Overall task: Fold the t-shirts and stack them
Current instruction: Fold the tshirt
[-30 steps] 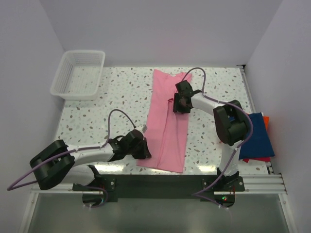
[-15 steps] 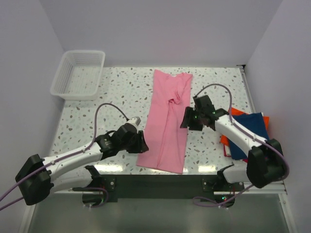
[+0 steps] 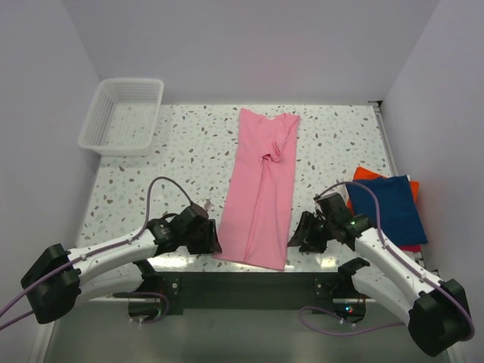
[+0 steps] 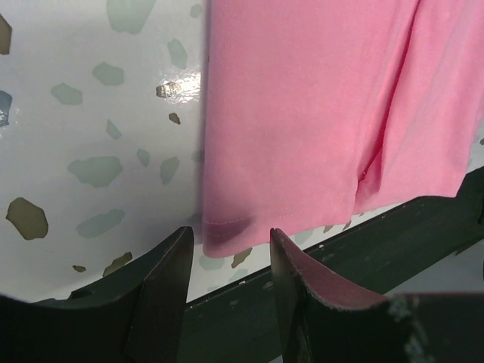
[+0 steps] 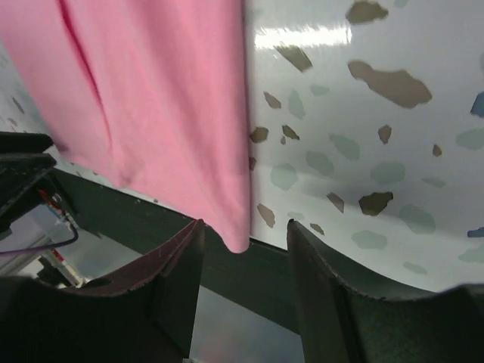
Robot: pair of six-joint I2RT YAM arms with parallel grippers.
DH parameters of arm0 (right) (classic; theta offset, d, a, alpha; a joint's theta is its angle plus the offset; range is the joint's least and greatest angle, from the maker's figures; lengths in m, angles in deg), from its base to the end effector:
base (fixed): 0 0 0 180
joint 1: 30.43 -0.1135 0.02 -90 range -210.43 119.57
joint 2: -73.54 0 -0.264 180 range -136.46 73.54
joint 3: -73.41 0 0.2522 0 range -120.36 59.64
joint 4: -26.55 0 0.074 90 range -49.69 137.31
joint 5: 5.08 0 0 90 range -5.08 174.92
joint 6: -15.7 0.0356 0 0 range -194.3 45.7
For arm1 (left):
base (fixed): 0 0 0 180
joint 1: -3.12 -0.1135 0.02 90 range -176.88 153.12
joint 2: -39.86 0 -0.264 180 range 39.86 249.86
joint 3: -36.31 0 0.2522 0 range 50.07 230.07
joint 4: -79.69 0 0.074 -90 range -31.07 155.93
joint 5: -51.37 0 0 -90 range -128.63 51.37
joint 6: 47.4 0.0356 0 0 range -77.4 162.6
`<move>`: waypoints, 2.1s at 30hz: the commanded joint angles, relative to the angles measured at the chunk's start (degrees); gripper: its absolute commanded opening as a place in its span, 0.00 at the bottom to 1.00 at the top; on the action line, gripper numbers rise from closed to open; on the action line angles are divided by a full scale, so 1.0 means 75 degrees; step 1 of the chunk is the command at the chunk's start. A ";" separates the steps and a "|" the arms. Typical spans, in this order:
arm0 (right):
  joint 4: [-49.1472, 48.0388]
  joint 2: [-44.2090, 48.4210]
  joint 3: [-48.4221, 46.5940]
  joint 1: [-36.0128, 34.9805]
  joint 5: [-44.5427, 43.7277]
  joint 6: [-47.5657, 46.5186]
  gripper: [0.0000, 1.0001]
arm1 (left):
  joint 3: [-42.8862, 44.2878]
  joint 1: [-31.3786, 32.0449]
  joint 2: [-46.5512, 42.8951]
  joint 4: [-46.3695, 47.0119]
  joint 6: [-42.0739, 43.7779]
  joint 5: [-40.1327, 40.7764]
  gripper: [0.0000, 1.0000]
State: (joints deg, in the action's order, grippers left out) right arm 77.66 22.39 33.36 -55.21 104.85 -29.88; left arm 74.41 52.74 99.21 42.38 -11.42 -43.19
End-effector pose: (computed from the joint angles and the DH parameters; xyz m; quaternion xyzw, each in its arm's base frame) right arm 0.1329 0.0747 0.1755 0.1221 0.9492 0.2726 0.0993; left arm 0.1129 -0.1371 0.1558 -0.0262 0.9615 -0.2365 0.1372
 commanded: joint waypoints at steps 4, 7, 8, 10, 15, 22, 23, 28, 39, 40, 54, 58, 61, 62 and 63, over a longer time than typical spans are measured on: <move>0.0143 0.0200 0.0831 -0.0563 0.0613 0.0802 0.51 | -0.0058 -0.0019 -0.0227 -0.0212 -0.0391 0.0373 0.50; -0.0407 -0.0022 0.1101 -0.1090 0.0567 0.1236 0.50 | -0.0116 -0.0019 -0.0004 -0.0013 -0.0333 0.0327 0.47; -0.0710 -0.0220 0.1148 -0.1230 0.0555 0.1353 0.50 | -0.0139 -0.0019 0.0089 0.0069 -0.0321 0.0292 0.44; -0.1028 -0.0362 0.1254 -0.1547 0.0520 0.1658 0.50 | -0.0245 -0.0008 0.0125 0.0163 -0.0332 0.0186 0.40; -0.1616 -0.0667 0.1442 -0.1993 0.0414 0.2185 0.47 | -0.0456 0.0016 0.0090 0.0433 -0.0356 -0.0024 0.31; -0.1253 -0.0187 0.1618 -0.2017 -0.0089 0.2514 0.39 | -0.0854 0.0156 -0.0003 0.0913 -0.0578 -0.0318 0.19; -0.1183 -0.0141 0.1606 -0.2017 -0.0160 0.2514 0.38 | -0.0947 0.0203 -0.0062 0.1041 -0.0613 -0.0388 0.17; -0.1171 -0.0187 0.1454 -0.2029 -0.0382 0.2444 0.32 | -0.1077 0.0332 -0.0179 0.1323 -0.0719 -0.0564 0.10; 0.0867 0.0142 -0.0687 -0.2017 -0.1377 0.1168 0.00 | 0.0359 0.0555 -0.0181 0.0998 -0.0124 -0.0297 0.00; 0.0869 0.0083 -0.0888 -0.2017 -0.1472 0.1085 0.00 | 0.0364 0.0555 -0.0179 0.0996 0.0006 -0.0144 0.00; -0.0255 -0.2436 -0.3362 -0.1317 -0.2457 0.0030 0.00 | 0.3634 -0.0709 0.2550 0.1206 0.0992 0.0807 0.00; -0.1063 -0.3139 -0.3491 -0.0460 -0.2223 -0.0052 0.00 | 0.3984 -0.1050 0.3415 0.1709 0.1003 0.1017 0.00; -0.1463 -0.3748 -0.3866 -0.0084 -0.2246 -0.0134 0.00 | 0.4312 -0.1261 0.3944 0.1991 0.1108 0.1006 0.00; -0.1614 -0.3912 -0.3960 -0.0014 -0.2246 -0.0146 0.00 | 0.4627 -0.1331 0.4329 0.1957 0.1120 0.1099 0.00; -0.1697 -0.4192 -0.4134 0.0149 -0.2200 -0.0157 0.00 | 0.4781 -0.1366 0.4518 0.1945 0.1132 0.1100 0.00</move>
State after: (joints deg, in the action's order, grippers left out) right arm 71.28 -6.51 6.96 -55.73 88.89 -29.42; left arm 104.55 43.52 129.72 52.08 -4.79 -36.63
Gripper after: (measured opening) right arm 0.022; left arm 0.078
